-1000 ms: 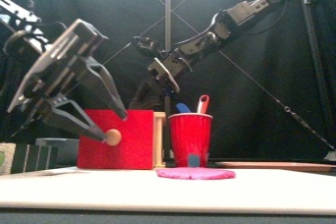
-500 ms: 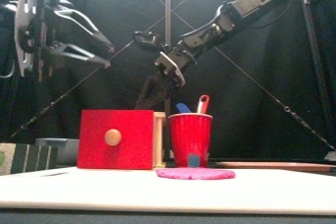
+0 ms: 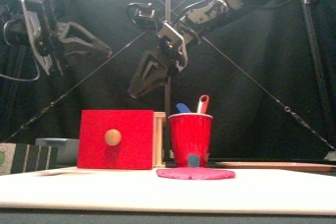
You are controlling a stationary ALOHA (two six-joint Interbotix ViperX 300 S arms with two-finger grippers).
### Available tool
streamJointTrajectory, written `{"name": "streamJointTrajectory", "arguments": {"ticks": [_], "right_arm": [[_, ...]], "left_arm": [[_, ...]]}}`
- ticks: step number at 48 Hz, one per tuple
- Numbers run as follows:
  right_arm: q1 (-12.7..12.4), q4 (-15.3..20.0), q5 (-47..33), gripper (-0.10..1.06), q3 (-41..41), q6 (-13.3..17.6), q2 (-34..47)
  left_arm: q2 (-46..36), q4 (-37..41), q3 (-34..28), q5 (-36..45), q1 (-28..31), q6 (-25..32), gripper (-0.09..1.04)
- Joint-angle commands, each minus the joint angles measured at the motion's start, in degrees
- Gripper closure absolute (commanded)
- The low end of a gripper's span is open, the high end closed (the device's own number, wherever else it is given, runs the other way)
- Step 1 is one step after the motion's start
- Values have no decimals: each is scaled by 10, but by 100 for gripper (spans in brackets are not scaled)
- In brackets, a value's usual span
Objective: Get the cutter from the drawer then cut the dough then place the extra dough in the bowl
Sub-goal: Place the cutter on the board
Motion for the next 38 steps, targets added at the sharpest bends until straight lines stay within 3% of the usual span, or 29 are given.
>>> {"name": "streamJointTrajectory", "arguments": {"ticks": [1,19,38], "right_arm": [[-3,12,0,22,-25,-2,-9],[-3,19,69,21,-91,-3,57],[-7,1,102,21,-122,-3,91]], "left_arm": [[-17,59,0,-6,11,18,51],[-55,83,24,-6,27,27,51],[-109,101,51,-6,26,26,51]]}}
